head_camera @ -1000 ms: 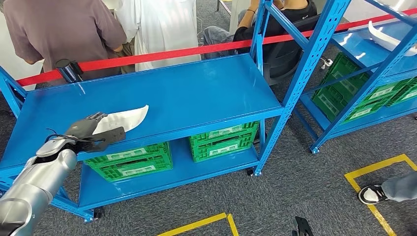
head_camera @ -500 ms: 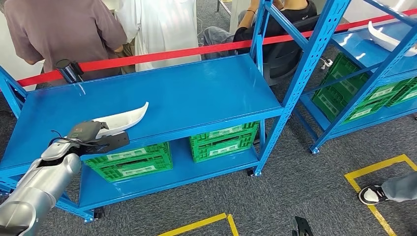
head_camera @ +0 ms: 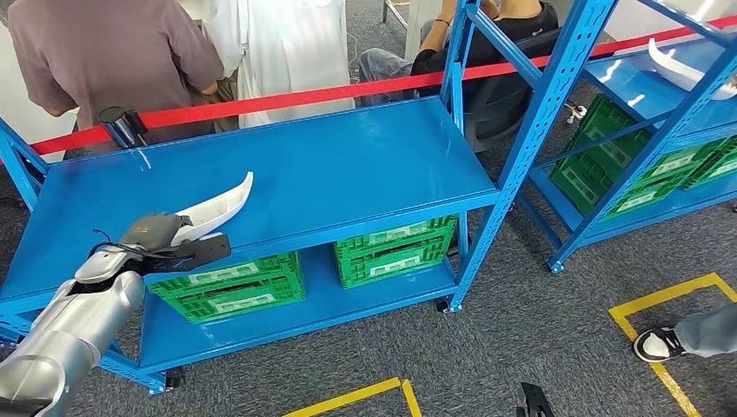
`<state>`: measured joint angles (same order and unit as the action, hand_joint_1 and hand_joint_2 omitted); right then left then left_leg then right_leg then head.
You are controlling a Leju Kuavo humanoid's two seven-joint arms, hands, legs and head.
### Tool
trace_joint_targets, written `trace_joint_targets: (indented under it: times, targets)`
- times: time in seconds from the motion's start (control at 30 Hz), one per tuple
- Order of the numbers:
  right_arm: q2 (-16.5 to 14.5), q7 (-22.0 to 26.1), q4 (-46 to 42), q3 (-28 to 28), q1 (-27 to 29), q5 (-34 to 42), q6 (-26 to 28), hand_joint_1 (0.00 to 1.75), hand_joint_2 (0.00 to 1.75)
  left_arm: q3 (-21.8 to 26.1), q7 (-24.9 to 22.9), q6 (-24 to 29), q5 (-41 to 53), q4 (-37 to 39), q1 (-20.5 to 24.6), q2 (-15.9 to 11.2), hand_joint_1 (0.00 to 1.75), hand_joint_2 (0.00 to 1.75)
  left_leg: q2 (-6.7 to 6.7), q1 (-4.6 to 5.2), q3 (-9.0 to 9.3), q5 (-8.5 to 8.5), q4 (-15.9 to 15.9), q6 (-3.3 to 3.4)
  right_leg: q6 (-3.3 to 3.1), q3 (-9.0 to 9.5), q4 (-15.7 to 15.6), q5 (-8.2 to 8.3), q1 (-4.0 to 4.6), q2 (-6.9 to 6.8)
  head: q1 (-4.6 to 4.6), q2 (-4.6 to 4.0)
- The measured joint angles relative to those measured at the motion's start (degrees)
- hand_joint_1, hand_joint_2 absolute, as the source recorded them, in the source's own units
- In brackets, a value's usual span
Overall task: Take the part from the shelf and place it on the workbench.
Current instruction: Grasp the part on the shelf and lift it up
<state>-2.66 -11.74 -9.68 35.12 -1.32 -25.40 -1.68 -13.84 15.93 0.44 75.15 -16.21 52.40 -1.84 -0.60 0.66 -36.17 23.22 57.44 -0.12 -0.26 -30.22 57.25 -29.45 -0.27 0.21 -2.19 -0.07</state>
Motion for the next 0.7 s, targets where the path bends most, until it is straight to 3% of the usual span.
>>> trace_joint_targets:
  times: [0.47,0.7]
  targets:
    - [0.0,0.0,0.0,0.2,0.0,0.0,0.1,0.00,0.00,0.0,0.2,0.0,-0.1,-0.1,0.0,0.0,1.75,1.75,0.00,0.00,0.00,0.00,0.0,0.00,0.00,0.00,0.0,-0.01,0.00,0.00,0.00,0.00]
    - [0.0,0.0,0.0,0.4,0.0,-0.1,0.3,0.00,0.00,-0.2,3.8,2.4,-1.1,-0.1,-0.1,0.0,1.75,1.75,-0.03,0.00,0.00,0.00,0.0,0.00,0.00,0.01,0.0,-0.01,0.00,-0.01,0.00,0.00]
